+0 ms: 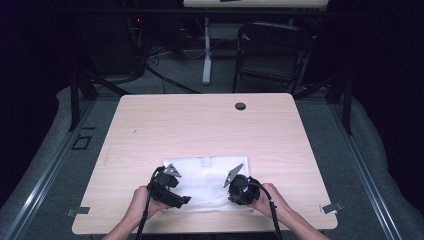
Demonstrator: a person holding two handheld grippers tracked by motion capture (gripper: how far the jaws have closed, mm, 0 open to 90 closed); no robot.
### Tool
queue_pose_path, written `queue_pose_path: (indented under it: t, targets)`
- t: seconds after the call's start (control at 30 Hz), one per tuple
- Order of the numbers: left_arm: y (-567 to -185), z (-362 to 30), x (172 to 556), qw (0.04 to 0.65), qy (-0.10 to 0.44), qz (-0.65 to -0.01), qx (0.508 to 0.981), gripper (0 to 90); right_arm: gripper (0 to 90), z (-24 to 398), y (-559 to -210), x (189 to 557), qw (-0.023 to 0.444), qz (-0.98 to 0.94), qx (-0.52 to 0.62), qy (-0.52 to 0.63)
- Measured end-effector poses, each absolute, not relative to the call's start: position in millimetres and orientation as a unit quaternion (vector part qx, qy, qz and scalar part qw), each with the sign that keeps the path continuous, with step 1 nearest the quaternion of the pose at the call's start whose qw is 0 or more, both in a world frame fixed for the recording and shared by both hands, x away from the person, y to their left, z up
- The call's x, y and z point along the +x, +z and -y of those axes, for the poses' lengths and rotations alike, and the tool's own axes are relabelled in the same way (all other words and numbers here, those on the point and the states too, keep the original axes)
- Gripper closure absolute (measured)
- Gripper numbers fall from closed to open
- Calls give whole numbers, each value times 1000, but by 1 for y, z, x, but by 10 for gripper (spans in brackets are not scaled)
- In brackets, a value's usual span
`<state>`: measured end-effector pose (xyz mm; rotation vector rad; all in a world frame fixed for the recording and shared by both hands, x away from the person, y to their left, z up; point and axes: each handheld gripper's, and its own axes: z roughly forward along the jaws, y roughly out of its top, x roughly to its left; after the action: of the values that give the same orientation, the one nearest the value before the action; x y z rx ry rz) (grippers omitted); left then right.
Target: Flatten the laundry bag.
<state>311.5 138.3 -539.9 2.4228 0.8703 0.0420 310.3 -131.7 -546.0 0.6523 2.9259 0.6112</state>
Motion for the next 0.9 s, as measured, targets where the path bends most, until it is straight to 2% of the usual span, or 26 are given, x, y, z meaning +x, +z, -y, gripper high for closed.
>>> queue_pose_path:
  t: [0.1, 0.23, 0.3, 0.6, 0.83, 0.9]
  targets:
    - [-537, -134, 306, 294, 17, -316, 902, 244, 861, 134, -538, 312, 38, -952, 221, 209]
    - [-533, -130, 302, 305, 26, -310, 900, 160, 858, 137, -526, 312, 39, -940, 239, 240]
    - [-532, -127, 300, 311, 35, -306, 899, 148, 859, 138, -522, 312, 43, -937, 242, 247]
    - [-533, -115, 296, 299, 56, -286, 909, 209, 866, 142, -511, 314, 44, -931, 246, 268]
    - [-539, -111, 297, 295, 61, -256, 918, 535, 866, 144, -505, 319, 40, -924, 252, 286]
    - [-539, -110, 297, 299, 61, -254, 918, 691, 865, 144, -505, 319, 40, -922, 254, 289]
